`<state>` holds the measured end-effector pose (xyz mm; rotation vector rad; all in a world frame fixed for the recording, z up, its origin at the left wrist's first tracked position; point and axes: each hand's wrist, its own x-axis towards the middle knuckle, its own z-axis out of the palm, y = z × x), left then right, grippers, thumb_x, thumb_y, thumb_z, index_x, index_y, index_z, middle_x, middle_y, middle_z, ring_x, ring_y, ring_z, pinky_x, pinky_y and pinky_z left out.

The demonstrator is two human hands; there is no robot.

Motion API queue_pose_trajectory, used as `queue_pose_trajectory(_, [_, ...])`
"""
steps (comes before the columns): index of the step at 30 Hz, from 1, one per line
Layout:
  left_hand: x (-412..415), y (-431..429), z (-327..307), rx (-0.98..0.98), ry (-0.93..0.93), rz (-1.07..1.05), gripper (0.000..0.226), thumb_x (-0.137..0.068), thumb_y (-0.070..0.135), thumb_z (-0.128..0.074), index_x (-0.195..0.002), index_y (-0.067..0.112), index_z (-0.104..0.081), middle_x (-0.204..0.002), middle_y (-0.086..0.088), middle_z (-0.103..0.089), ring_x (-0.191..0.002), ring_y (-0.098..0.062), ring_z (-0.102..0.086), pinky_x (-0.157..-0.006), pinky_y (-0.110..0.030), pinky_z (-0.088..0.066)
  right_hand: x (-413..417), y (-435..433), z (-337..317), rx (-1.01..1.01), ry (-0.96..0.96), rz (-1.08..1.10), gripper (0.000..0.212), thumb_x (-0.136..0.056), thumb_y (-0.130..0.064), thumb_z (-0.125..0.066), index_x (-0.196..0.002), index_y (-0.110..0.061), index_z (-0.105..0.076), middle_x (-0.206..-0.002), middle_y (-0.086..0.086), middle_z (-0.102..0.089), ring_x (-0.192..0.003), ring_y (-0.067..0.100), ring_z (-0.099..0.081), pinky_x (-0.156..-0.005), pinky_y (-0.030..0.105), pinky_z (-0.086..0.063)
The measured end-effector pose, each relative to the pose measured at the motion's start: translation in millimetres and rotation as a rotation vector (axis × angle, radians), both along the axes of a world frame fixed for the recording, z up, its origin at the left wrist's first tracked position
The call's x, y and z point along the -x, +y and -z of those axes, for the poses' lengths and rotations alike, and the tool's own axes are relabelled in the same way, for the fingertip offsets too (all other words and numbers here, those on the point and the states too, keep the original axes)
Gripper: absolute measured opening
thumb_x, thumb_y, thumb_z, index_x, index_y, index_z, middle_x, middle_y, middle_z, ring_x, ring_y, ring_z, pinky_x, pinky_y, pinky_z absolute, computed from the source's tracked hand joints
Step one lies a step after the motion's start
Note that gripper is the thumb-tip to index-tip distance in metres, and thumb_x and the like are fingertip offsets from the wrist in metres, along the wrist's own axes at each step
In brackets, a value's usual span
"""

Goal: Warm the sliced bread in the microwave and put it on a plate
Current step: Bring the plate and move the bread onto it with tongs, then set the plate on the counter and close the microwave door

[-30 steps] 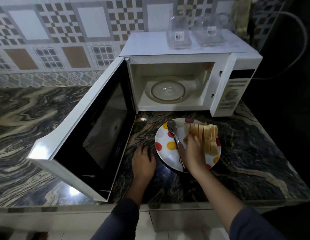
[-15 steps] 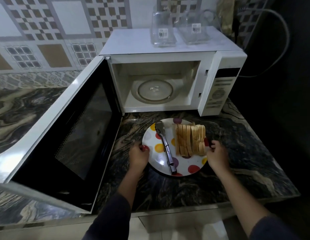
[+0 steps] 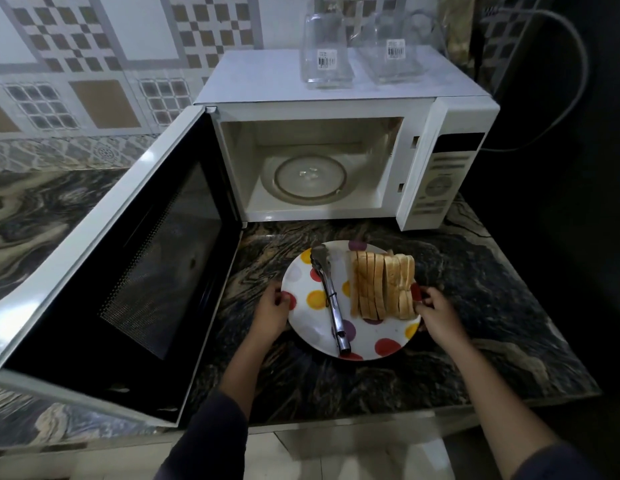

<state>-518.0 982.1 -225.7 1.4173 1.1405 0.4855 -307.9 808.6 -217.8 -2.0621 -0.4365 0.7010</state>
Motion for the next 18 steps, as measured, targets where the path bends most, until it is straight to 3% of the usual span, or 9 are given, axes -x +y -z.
queue_pose_trajectory(3, [4.3, -10.0, -1.0, 0.027, -0.084, -0.005, 0.019, -0.097, 0.013, -0.041, -0.106, 0.023, -0.053, -0.105, -0.005, -0.062, -0.105, -0.030, -0.059, -0.092, -0.055, -0.049, 3.3, -4.8, 2.0, -0.066, 0.031, 0.024, 0.026, -0.092, -0.007, -0.047, -0.118, -0.009, -0.052, -0.108, 0.008, -0.060, -0.095, 0.023, -0.057, -0.077, 0.036, -0.046])
queue_pose_trajectory(5, [6.0, -17.7, 0.5, 0.029, -0.114, -0.011, 0.020, -0.097, 0.015, -0.042, -0.112, 0.020, -0.055, -0.108, -0.006, -0.063, -0.104, -0.027, -0.060, -0.092, -0.052, -0.050, 7.8, -10.2, 4.3, -0.124, 0.048, 0.053, 0.025, -0.093, -0.005, -0.046, -0.117, -0.009, -0.050, -0.110, 0.009, -0.058, -0.101, 0.024, -0.055, -0.087, 0.040, -0.044])
queue_pose_trajectory(9, [9.7, -33.3, -2.2, 0.048, -0.184, -0.043, 0.022, -0.097, 0.011, -0.041, -0.112, 0.019, -0.056, -0.101, -0.003, -0.064, -0.097, -0.022, -0.060, -0.085, -0.045, -0.051, 14.0, -24.1, 8.4, -0.210, 0.092, 0.092, 0.030, -0.092, -0.001, -0.046, -0.122, -0.005, -0.047, -0.116, 0.012, -0.057, -0.105, 0.026, -0.055, -0.092, 0.043, -0.044])
queue_pose_trajectory(14, [26.3, -69.8, -9.6, 0.075, -0.248, -0.093, 0.024, -0.097, 0.009, -0.041, -0.116, 0.013, -0.055, -0.094, 0.001, -0.064, -0.086, -0.018, -0.061, -0.066, -0.030, -0.054, 24.8, -49.1, 11.3, -0.244, 0.148, 0.068, 0.032, -0.093, -0.005, -0.047, -0.124, -0.009, -0.048, -0.119, 0.013, -0.059, -0.107, 0.028, -0.057, -0.093, 0.044, -0.046])
queue_pose_trajectory(18, [45.3, -120.3, -18.0, 0.023, -0.265, -0.206, 0.028, -0.097, 0.009, -0.041, -0.122, 0.007, -0.054, -0.092, 0.000, -0.064, -0.086, -0.018, -0.061, -0.068, -0.031, -0.052, 33.8, -77.7, 5.9, -0.246, 0.144, -0.019, 0.031, -0.094, -0.006, -0.046, -0.125, -0.013, -0.048, -0.115, 0.010, -0.059, -0.107, 0.030, -0.057, -0.096, 0.052, -0.045])
